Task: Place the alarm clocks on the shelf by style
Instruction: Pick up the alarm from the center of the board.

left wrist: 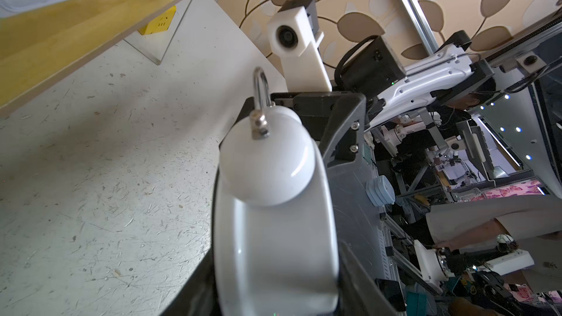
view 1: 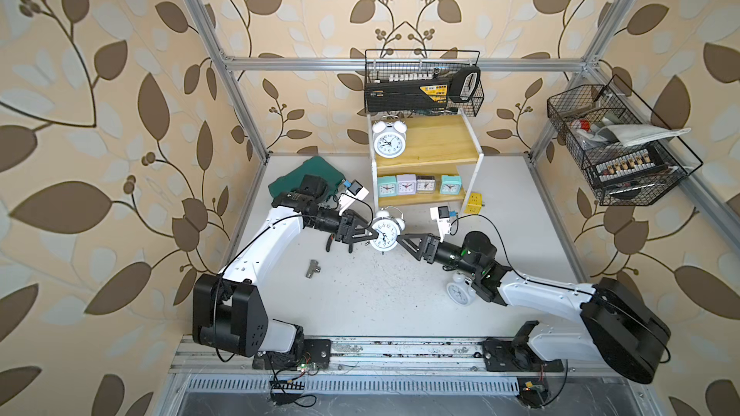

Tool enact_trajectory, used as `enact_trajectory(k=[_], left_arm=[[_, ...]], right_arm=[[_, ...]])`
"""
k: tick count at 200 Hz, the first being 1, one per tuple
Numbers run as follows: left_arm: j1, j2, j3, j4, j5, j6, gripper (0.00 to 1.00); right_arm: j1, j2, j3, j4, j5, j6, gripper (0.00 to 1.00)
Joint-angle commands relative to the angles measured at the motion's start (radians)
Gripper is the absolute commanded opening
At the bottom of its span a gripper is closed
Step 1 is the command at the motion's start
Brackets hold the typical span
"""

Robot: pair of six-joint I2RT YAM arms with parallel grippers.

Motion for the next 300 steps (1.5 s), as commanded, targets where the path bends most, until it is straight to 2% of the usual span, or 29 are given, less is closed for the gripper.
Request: enact_trajectory(k=[1, 56, 138, 200, 259, 281, 293, 300], left_arm=[[0.014, -0.024, 0.002, 0.035, 0.134, 0.006, 0.15], [0.027, -0.011, -0.009, 0.035, 0.177, 0.005, 0.15], [0.028, 0.023, -0.011, 0.032, 0.207, 0.006, 0.16], [0.028, 0.017, -0.014, 0.021, 0.211, 0.023, 0.16], [0.028, 0.014, -0.012, 0.003, 0.218, 0.046, 0.19], [0.028, 0.016, -0.012, -0.007, 0.216, 0.060, 0.25], [0.028, 0.016, -0.011, -0.014, 0.213, 0.067, 0.35], [0.028, 0.016, -0.011, -0.021, 0.210, 0.074, 0.46]], right_arm=[[-0.001, 0.103, -0.022, 0.401, -0.055, 0.176, 0.85], [0.025, 0.146, -0.021, 0.402, -0.014, 0.090, 0.80], [0.053, 0.143, 0.009, 0.402, -0.025, 0.061, 0.67], [0.062, 0.152, 0.037, 0.393, -0.042, 0.058, 0.64], [0.062, 0.123, 0.048, 0.332, -0.052, 0.023, 0.48], [0.058, 0.105, 0.050, 0.312, -0.062, 0.005, 0.45], [0.053, 0.088, 0.054, 0.286, -0.078, -0.013, 0.43], [0.048, 0.075, 0.058, 0.264, -0.088, -0.027, 0.41]])
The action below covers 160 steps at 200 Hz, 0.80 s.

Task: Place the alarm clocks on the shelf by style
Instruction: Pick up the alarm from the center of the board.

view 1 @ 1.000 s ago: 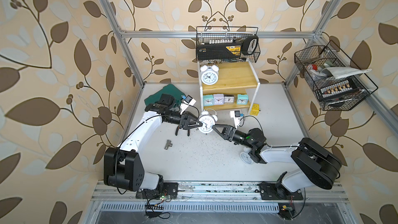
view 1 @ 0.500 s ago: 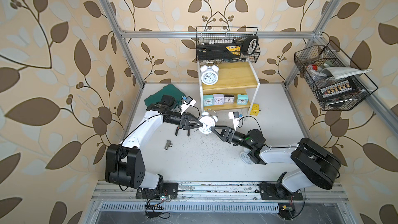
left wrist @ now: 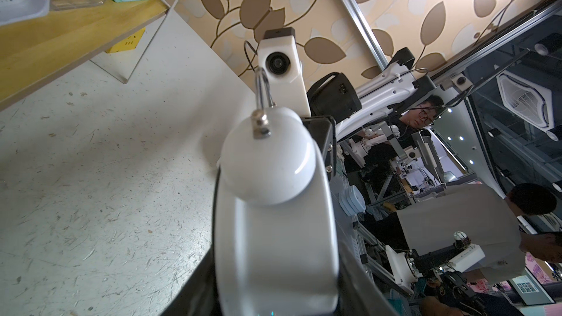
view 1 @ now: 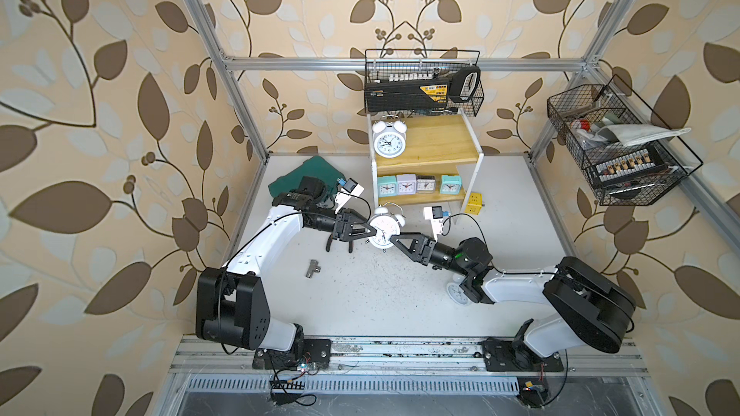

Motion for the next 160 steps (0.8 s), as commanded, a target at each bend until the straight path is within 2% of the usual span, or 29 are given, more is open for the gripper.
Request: enact_trajectory(k=[1, 18, 40, 51, 104, 145, 160], left_arm=[[0.006, -0.016, 0.008, -0.026, 0.057, 0.041, 0.47], [0.006, -0.017, 0.010, -0.039, 0.046, 0.053, 0.64], [0.006, -0.025, 0.014, -0.068, 0.028, 0.085, 0.71], [0.008, -0.028, 0.025, -0.096, 0.014, 0.114, 0.72], [0.025, -0.094, 0.022, -0.136, -0.081, 0.182, 0.74], [0.026, -0.098, 0.024, -0.161, -0.105, 0.210, 0.74], [0.026, -0.099, 0.024, -0.166, -0.108, 0.212, 0.74]], right_arm=[[-0.006, -0.049, 0.040, -0.045, -0.051, -0.061, 0.41], [-0.030, -0.088, 0.051, -0.113, -0.088, -0.097, 0.36], [-0.080, -0.148, 0.075, -0.249, -0.160, -0.170, 0.33], [-0.107, -0.183, 0.099, -0.352, -0.201, -0.217, 0.32], [-0.235, -0.340, 0.310, -0.997, -0.358, -0.623, 0.32], [-0.332, -0.315, 0.573, -1.387, -0.465, -0.866, 0.32], [-0.372, -0.292, 0.663, -1.470, -0.503, -0.917, 0.32]])
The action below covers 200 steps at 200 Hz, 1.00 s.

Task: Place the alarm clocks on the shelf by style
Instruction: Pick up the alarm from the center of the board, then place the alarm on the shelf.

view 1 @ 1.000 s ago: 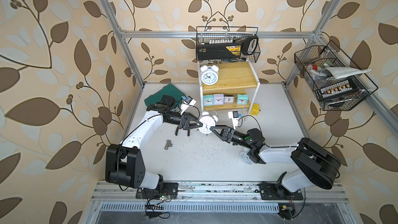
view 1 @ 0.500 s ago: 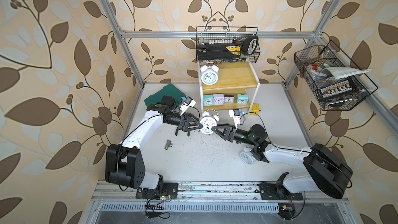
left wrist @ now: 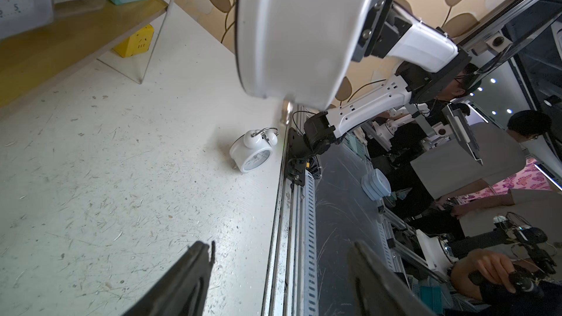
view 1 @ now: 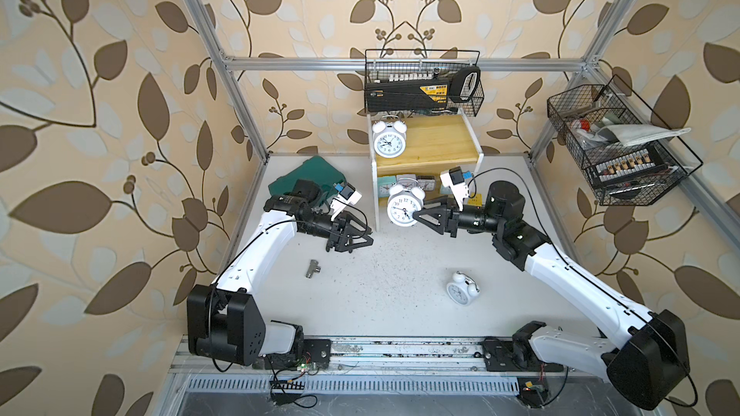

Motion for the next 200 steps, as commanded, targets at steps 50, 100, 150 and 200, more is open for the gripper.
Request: enact_trajectory(k=[50, 100, 150, 200], left_arm=[[0.009, -0.031, 0.015, -0.043, -0.006, 0.054, 0.75], [0.011, -0.039, 0.011, -0.051, -0.007, 0.064, 0.75], [0.012, -0.039, 0.013, -0.054, -0.004, 0.064, 0.75], [0.015, -0.038, 0.014, -0.054, 0.000, 0.059, 0.76]], right_arm=[[-0.183, 0.102, 0.384, -0.415, -0.200, -0.312, 0.32], [-0.266, 0.224, 0.644, -0.566, -0.245, -0.427, 0.32], [-0.290, 0.341, 0.800, -0.600, -0.224, -0.478, 0.33], [-0.308, 0.474, 0.941, -0.653, -0.257, -0.536, 0.34]])
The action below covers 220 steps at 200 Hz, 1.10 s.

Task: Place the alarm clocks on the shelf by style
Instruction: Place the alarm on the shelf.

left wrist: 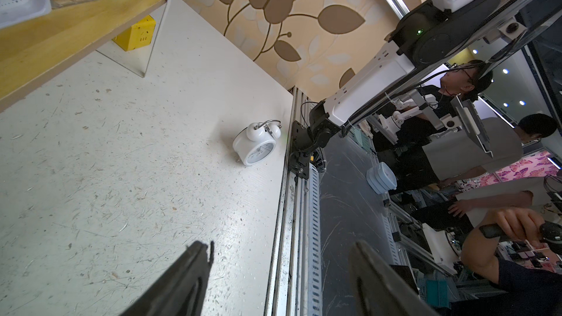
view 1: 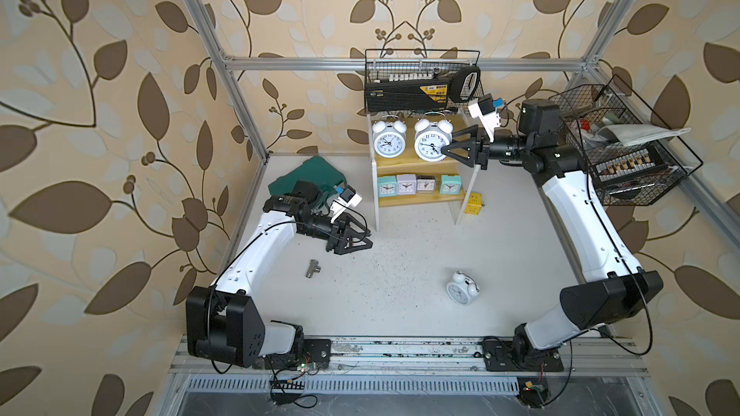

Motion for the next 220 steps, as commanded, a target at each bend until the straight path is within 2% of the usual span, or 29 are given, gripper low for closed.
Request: enact_trajectory(k=[1, 73, 220], left_arm=[[0.015, -0.030, 0.014, -0.021, 0.020, 0.021, 0.76], [0.025, -0.030, 0.011, -0.020, 0.024, 0.024, 0.76], [0.035, -0.026, 0.011, -0.021, 0.026, 0.026, 0.76]], right_arm=[[-0.010, 0.045, 0.075, -0.022, -0.049, -0.047, 0.34], [-0.023, 0.230, 0.310, -0.206, -0.070, -0.145, 0.36], [-0.023, 0.312, 0.350, -0.212, -0.038, -0.165, 0.42]])
